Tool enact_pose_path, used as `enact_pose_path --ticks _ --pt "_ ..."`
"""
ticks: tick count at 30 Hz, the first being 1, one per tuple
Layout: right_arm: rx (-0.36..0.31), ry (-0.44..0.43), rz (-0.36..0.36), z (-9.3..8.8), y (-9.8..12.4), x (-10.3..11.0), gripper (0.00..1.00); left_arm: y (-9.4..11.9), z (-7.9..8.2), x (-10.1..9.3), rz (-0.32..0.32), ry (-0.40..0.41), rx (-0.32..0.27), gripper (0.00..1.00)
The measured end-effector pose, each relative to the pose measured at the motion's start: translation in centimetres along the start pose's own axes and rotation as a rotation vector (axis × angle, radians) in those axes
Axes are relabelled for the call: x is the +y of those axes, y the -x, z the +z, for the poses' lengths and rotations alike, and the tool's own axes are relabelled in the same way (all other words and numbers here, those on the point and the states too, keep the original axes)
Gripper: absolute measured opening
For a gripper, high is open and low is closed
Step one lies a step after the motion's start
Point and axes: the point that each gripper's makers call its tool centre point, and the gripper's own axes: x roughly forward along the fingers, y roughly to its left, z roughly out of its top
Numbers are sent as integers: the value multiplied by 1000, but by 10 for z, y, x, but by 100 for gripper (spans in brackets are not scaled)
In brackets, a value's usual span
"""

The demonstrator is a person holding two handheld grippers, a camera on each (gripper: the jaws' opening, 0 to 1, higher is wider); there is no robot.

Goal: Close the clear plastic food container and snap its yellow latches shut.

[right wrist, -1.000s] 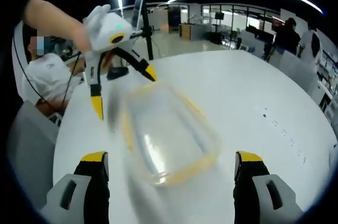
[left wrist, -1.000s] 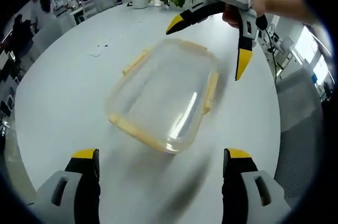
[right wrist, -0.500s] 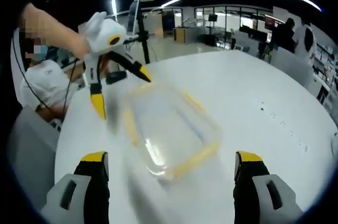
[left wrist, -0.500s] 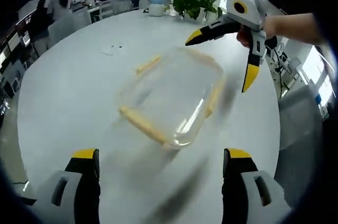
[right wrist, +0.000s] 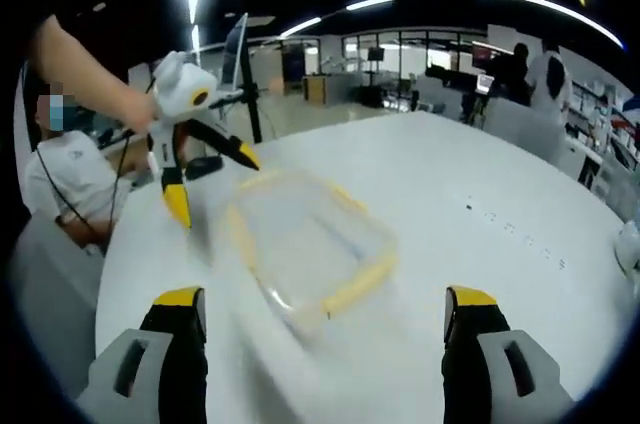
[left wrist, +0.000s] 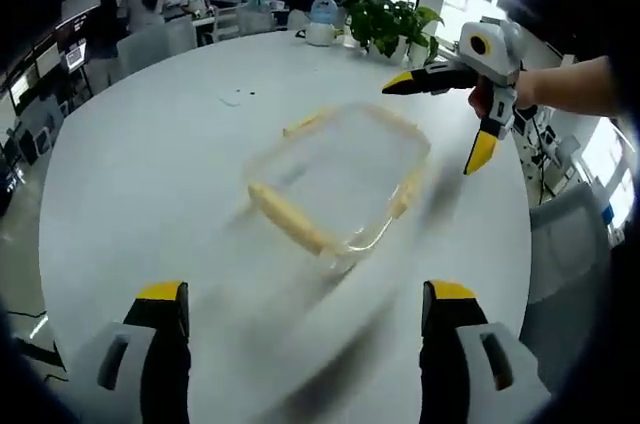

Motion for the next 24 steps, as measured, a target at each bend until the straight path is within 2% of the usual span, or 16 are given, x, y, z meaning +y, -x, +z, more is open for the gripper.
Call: enact_pose_path --ticks 7,17,24 --pt "-24 -23 -13 -2 5 4 99 6 3 -4 23 3 -64 99" --pt "-68 -57 -44 -3 13 8 97 11 -9 -9 21 67 -98 98" --pt "-60 -60 -57 -9 14 9 97 12 -14 -14 24 78 -123 98"
